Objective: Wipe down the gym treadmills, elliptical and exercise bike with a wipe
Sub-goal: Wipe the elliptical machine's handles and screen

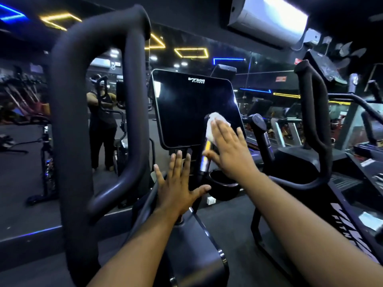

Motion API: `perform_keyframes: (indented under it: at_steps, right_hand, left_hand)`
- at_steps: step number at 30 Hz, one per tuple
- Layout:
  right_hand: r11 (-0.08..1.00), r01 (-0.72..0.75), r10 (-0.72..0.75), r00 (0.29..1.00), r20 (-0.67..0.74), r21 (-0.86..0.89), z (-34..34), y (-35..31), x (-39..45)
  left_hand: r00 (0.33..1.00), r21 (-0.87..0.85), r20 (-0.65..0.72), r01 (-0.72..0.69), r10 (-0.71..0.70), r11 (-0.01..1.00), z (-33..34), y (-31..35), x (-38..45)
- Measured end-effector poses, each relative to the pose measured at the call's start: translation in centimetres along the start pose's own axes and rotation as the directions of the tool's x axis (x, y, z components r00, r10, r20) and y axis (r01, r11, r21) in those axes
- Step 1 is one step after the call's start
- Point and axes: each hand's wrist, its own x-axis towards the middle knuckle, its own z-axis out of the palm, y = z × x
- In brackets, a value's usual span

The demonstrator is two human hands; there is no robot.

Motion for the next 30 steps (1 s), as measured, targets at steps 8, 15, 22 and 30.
perform_keyframes:
  at_steps: [8, 15, 22, 30]
  right_hand:
    - [0.994, 0.056, -0.053, 0.998, -0.041, 0.092, 2.5, -2.6, -2.8]
    - [0.980, 0.125, -0.129, 0.992, -0.013, -0.154, 1.4, -1.2, -1.2]
    - [0.948, 0.298, -0.308, 0.947, -0.092, -0.110, 4.2, -4.3, -6.4]
    - [0.976, 0.172, -0.182, 0.981, -0.064, -0.130, 2.5, -1.6, -2.4]
  left_hand:
    - [0.971, 0.158, 0.183, 0.124, -0.152, 0.980, -0.3, -3.3, -2.8]
    - [0.914, 0.106, 0.261, 0.294, -0.312, 0.950, 1.4, -4.9, -3.7]
    - [0.881, 0.054, 0.332, 0.340, -0.338, 0.939, 1.6, -5.0, -3.7]
    - [0.862, 0.068, 0.375, 0.341, -0.340, 0.938, 1.8, -5.0, -3.5]
